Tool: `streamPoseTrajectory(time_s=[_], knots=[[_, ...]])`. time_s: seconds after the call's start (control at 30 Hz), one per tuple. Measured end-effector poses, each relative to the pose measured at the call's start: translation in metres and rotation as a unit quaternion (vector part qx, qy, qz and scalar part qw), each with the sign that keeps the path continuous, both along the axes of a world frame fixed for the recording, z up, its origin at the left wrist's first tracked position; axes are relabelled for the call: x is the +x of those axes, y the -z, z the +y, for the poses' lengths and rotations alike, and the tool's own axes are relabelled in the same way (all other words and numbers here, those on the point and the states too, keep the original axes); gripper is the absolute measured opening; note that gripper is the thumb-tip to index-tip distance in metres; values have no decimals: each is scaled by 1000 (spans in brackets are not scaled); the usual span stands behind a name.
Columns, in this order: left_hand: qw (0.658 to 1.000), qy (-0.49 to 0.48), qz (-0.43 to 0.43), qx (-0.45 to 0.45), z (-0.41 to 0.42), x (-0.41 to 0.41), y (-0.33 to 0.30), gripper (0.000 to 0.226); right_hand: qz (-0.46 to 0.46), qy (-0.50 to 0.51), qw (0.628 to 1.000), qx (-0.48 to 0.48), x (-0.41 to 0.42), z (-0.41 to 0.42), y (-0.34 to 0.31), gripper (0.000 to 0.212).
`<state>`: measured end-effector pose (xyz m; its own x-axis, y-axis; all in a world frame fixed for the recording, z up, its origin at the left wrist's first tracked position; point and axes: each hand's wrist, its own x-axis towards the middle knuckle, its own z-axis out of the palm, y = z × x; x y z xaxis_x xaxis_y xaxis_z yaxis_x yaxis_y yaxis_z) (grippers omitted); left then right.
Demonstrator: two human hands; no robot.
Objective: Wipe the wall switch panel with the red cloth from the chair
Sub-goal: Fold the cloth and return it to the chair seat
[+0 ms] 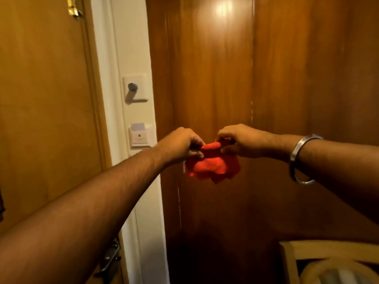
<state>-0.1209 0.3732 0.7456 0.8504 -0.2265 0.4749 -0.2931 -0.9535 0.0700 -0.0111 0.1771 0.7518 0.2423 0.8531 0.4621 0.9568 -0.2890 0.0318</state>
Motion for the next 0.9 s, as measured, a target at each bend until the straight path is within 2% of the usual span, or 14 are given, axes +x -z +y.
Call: streamPoseTrajectory(time_s=[0.07, 0.2, 0.33, 0.43, 0.53, 0.67, 0.77, 0.9], knots=[[999, 8, -26, 35, -19, 6, -3, 17, 25, 18, 999, 37, 4, -21, 7, 14], [999, 24, -30, 15, -62, 27, -5, 18, 49, 50, 995, 67, 17, -70, 11, 16], [998, 51, 18, -31, -116, 74, 33, 18, 87, 99, 990, 47, 40, -134, 50, 17], [991, 87, 92, -50, -171, 119, 93, 21, 168, 157, 972, 52, 65, -192, 111, 20], [977, 111, 148, -110, -228, 161, 176, 21, 275, 231, 929, 94, 87, -255, 191, 25], [938, 128, 257, -196, -304, 202, 329, 18, 371, 318, 869, 78, 109, -326, 325, 21], [888, 114, 334, -294, -349, 207, 451, 26, 437, 368, 818, 61, 109, -369, 435, 17], [818, 62, 428, -380, -386, 197, 606, 23, 500, 421, 756, 35, 99, -406, 591, 15]])
